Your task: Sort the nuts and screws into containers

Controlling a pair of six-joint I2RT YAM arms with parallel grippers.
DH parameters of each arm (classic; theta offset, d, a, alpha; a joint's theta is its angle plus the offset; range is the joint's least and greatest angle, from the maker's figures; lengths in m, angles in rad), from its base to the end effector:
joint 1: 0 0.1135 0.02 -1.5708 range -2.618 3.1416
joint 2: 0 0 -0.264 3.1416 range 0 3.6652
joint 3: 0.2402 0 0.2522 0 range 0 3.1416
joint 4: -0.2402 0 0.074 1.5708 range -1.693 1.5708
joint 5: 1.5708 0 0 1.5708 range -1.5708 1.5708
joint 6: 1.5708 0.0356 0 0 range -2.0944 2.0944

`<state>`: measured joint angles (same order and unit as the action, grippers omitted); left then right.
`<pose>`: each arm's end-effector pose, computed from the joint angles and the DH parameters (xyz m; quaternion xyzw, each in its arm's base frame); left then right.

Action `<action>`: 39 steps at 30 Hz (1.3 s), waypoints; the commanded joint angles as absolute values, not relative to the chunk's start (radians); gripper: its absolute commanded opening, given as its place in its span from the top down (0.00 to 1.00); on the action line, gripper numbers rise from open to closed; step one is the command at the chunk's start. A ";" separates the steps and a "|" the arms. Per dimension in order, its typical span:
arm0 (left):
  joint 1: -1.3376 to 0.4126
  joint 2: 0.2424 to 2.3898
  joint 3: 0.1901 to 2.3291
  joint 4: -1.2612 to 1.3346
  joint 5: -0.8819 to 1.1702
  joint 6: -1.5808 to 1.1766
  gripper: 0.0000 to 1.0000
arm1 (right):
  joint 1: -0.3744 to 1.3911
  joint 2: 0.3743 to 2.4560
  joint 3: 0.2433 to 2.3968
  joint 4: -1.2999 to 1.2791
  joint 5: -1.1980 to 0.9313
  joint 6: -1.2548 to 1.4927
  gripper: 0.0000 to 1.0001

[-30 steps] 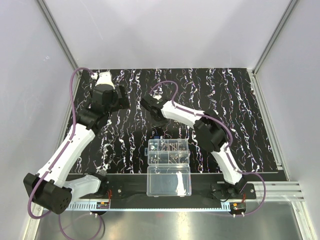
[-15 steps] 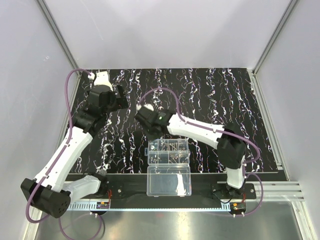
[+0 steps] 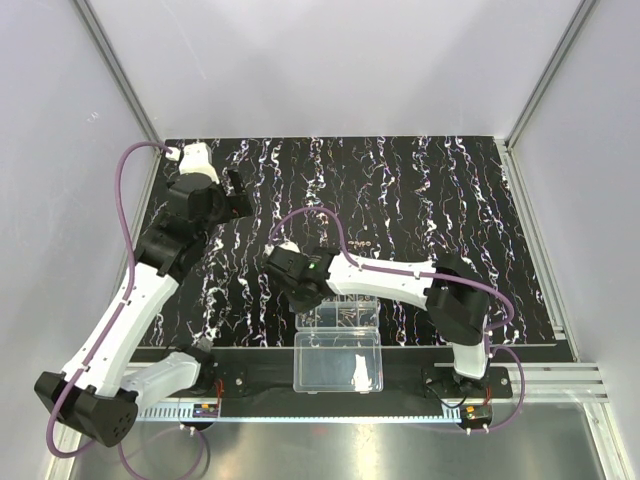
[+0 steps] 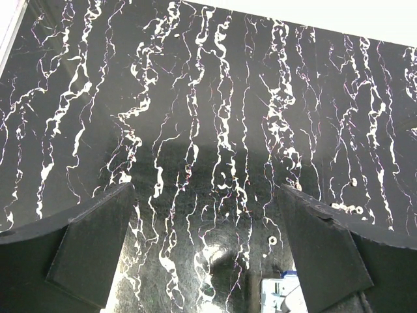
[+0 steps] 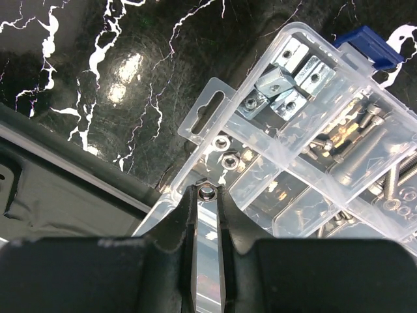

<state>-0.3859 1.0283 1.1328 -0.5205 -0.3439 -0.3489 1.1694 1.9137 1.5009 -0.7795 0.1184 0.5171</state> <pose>0.2078 -0.0715 0.3814 -0.0781 0.8271 -0.0594 0.5534 0.1592 0.3644 0.2172 -0.3036 0.9323 0.1016 0.1683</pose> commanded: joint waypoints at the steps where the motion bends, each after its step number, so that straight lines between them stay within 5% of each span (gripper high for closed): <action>1: -0.390 1.025 1.164 -0.469 -0.336 -0.356 0.01 | 1.173 1.922 1.535 -0.753 0.127 0.522 0.89; 8: -0.388 1.029 1.167 -0.474 -0.339 -0.354 0.01 | 1.173 1.951 1.565 -0.792 0.152 0.517 0.74; 10: -0.390 1.028 1.167 -0.474 -0.341 -0.353 0.01 | 1.174 1.957 1.563 -0.788 0.144 0.517 0.63; 20: -0.390 1.025 1.164 -0.471 -0.347 -0.353 0.01 | 1.126 1.907 1.621 -0.802 0.190 0.503 0.52; 29: -0.390 1.035 1.161 -0.469 -0.365 -0.345 0.01 | 0.911 2.012 1.781 -0.805 0.230 0.428 0.52; 39: -0.388 1.025 1.158 -0.463 -0.354 -0.342 0.01 | 0.894 2.223 1.962 -0.861 0.207 0.396 0.52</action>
<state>-0.3859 1.0313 1.1328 -0.5213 -0.3477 -0.3481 0.8948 2.1883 1.9137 -0.8162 0.2165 0.4149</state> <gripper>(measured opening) 0.988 0.484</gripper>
